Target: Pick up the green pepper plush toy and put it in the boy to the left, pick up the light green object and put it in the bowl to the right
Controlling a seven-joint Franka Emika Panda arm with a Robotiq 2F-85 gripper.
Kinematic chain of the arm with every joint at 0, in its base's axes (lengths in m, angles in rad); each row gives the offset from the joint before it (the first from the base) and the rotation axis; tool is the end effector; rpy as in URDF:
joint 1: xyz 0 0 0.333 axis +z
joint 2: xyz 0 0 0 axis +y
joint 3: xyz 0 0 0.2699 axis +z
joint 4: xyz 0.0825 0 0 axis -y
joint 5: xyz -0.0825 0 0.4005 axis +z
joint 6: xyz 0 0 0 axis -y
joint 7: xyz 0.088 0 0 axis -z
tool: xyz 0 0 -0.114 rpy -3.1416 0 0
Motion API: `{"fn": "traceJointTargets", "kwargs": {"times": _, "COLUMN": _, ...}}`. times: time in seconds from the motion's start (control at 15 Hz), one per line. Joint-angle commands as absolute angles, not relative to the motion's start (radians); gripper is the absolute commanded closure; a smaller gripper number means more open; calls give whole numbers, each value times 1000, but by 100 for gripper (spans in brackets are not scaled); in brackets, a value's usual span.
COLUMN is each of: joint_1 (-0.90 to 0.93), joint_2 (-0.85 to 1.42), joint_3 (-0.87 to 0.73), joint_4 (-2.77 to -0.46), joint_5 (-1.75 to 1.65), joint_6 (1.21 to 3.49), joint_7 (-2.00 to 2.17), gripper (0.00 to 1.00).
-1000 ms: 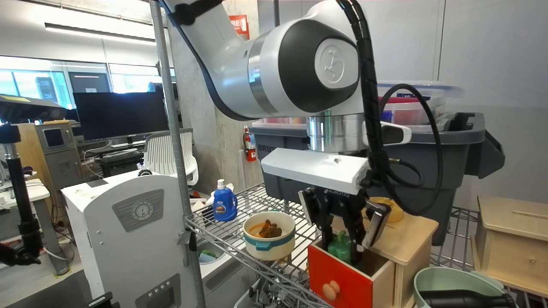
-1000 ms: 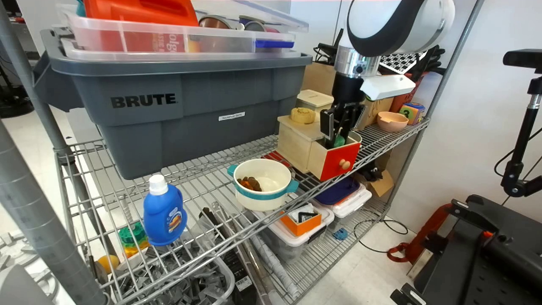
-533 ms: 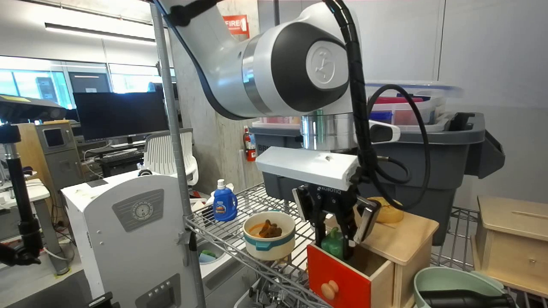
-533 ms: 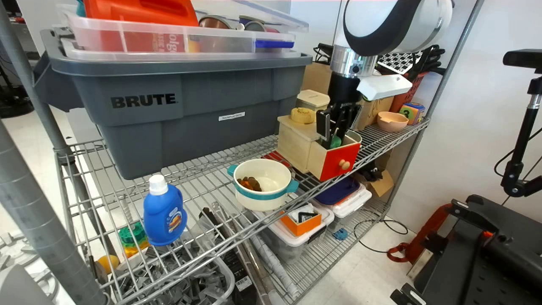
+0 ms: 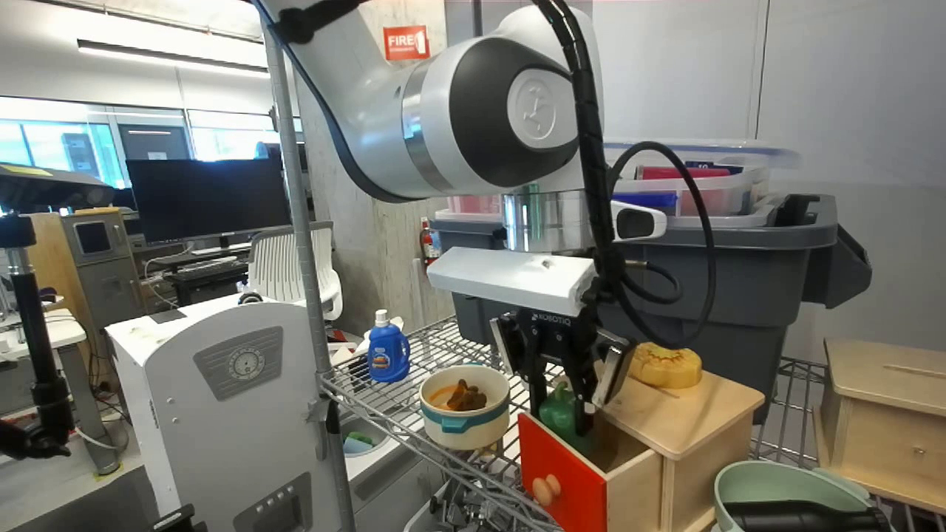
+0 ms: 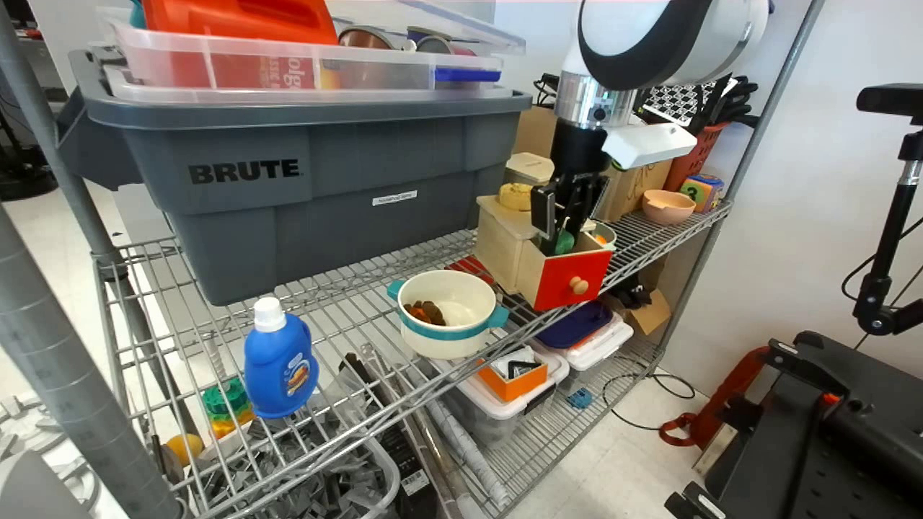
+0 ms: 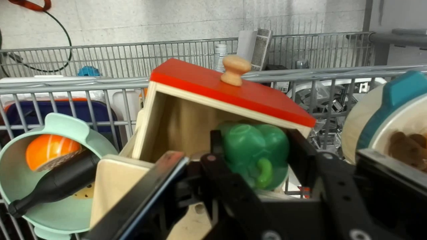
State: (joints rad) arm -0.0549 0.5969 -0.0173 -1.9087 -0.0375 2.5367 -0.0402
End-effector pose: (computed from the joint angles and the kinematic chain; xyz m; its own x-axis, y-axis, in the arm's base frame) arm 0.6141 -0.0443 0.1255 0.9996 0.0021 0.0292 0.0012 -0.9994 0.0332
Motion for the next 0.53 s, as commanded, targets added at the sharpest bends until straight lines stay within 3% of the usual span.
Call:
{"fn": "traceJointTargets", "kwargs": {"times": 0.0, "joint_1": -30, "joint_2": 527, "joint_3": -20, "joint_4": -1974, "joint_5": -44, "joint_6": 2546, "joint_7": -28, "gripper": 75}}
{"fn": "traceJointTargets", "kwargs": {"times": 0.47, "joint_1": -9, "joint_2": 469, "joint_3": -23, "joint_4": -2013, "joint_5": -50, "joint_6": 2543, "joint_7": -23, "gripper": 75}}
